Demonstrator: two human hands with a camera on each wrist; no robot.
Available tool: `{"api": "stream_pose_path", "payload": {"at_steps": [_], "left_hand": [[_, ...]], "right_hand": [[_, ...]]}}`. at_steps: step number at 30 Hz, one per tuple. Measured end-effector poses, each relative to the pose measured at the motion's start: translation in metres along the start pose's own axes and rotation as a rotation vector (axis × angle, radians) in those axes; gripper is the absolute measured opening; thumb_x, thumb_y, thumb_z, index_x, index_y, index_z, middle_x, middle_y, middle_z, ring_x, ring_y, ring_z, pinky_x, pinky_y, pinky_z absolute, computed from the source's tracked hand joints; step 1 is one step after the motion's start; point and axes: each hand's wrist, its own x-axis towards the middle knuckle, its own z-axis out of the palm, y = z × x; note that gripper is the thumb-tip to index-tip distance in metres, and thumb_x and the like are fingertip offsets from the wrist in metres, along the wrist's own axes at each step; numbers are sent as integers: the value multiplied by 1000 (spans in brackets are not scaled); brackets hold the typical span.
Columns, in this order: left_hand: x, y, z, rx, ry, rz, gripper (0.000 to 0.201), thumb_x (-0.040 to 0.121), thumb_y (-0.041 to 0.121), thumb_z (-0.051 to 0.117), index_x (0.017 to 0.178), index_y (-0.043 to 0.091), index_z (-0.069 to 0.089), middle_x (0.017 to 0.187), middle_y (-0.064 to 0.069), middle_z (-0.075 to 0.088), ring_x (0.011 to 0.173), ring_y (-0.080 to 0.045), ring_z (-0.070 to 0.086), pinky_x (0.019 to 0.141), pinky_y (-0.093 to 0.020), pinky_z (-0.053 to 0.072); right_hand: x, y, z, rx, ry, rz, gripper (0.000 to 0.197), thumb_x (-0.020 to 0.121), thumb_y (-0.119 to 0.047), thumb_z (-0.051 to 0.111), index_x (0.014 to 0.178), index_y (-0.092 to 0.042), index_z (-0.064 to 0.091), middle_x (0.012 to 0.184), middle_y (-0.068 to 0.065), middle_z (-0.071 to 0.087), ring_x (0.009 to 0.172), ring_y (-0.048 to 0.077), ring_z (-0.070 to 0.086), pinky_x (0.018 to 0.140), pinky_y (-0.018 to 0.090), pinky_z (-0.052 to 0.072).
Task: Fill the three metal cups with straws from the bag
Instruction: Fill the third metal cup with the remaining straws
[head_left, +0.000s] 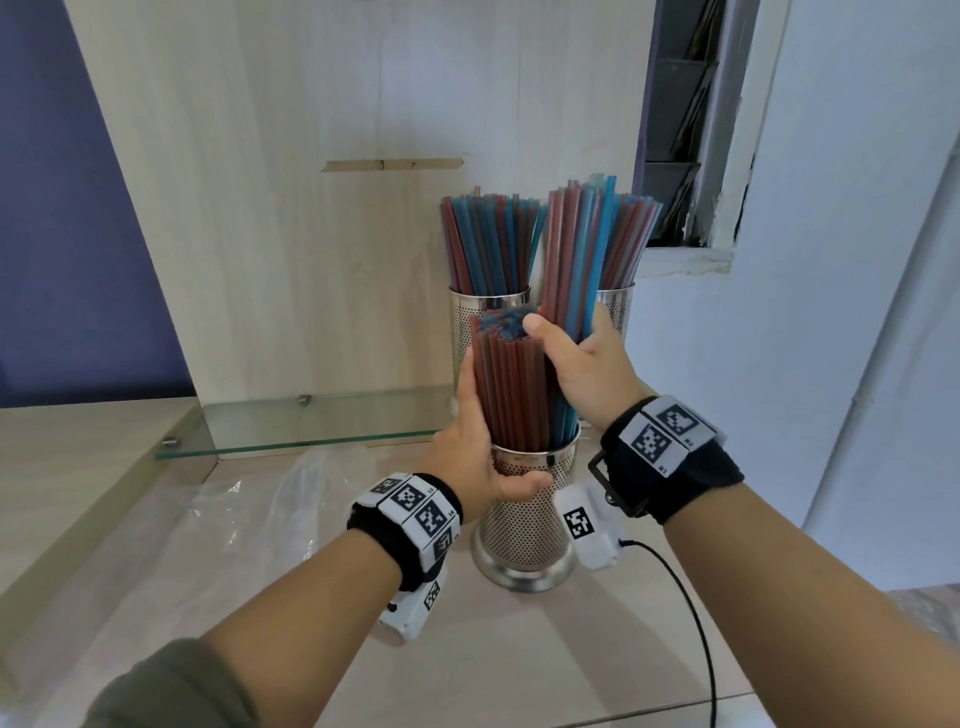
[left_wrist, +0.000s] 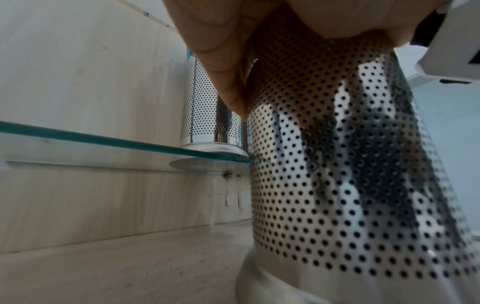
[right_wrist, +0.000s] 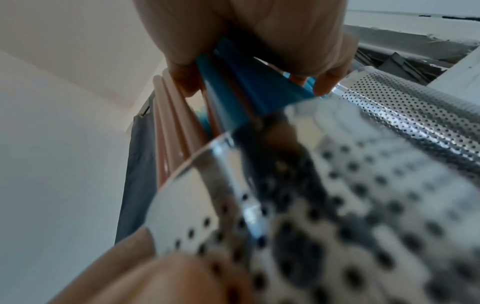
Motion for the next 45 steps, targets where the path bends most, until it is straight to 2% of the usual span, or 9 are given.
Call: {"api": "stream_pose_path", "payload": {"at_steps": [5, 9, 11, 14, 21, 24, 30, 39, 45], "left_hand": [[-1, 3, -1, -9, -2, -7, 145, 59, 45, 87, 138, 43, -35, 144, -5, 44, 116, -25, 58, 100, -48, 47], [-3, 5, -1, -7, -6, -24, 145, 62, 42, 87, 138, 42, -37, 142, -1, 47, 115, -22, 58, 102, -40, 45], [-3, 6, -1, -17, -16, -31, 145, 63, 40, 87, 137, 42, -38, 141, 0, 49, 113, -20, 58, 102, -37, 44], [-3, 6, -1, -21, -23, -32, 145, 63, 40, 87, 139, 40, -36, 141, -1, 48, 114, -21, 58, 101, -35, 42], [-2, 5, -1, -39, -18, -44, 145, 62, 38, 88, 136, 44, -36, 139, 1, 49, 114, -17, 57, 104, -37, 41], [-2, 5, 0, -25, -10, -45, 145, 62, 39, 88, 136, 45, -37, 138, -1, 51, 114, -21, 58, 101, -36, 41], [-4, 7, -2, -40, -23, -39, 145, 62, 39, 88, 136, 45, -37, 140, -1, 48, 112, -18, 57, 104, -41, 42], [-4, 7, -1, -21, -17, -39, 145, 62, 41, 87, 137, 43, -37, 142, 0, 47, 110, -14, 56, 100, -36, 44], [-4, 6, 0, -39, -10, -40, 145, 63, 38, 87, 136, 45, -38, 138, 2, 50, 108, -14, 58, 100, -35, 44]], "right_hand": [[5, -14, -12, 68, -213, 44, 37, 91, -35, 64, 121, -21, 47, 117, -1, 63, 106, 8, 63, 99, 39, 51], [18, -38, -22, -44, -126, -93, 87, 89, -44, 63, 152, -22, 8, 151, -5, 28, 137, 8, 32, 113, 27, 35], [26, -54, -27, -215, -55, -330, 98, 87, -51, 61, 154, -15, 0, 160, 5, 12, 147, 15, 15, 120, 38, 21], [42, -73, -30, -526, -84, -640, 78, 92, -48, 55, 153, -16, 18, 161, 8, 17, 149, 21, 13, 120, 43, 16], [63, -71, -18, -647, -185, -743, 34, 92, -28, 60, 123, -15, 63, 125, 3, 60, 121, 18, 52, 103, 24, 32], [65, -66, -8, -609, -96, -735, 23, 83, -18, 59, 103, -9, 66, 99, 2, 59, 98, 23, 55, 86, 21, 33], [50, -44, -9, -444, 164, -694, 9, 80, -8, 58, 86, -3, 61, 87, 2, 54, 87, 20, 51, 78, 13, 33], [37, -40, -15, -518, -99, -624, 15, 91, -17, 56, 100, -11, 66, 92, -6, 56, 93, 16, 53, 81, 13, 35], [35, -57, -37, -388, -261, -571, 41, 98, -14, 46, 138, -18, 50, 136, -12, 49, 128, -5, 39, 107, 4, 24]]}}
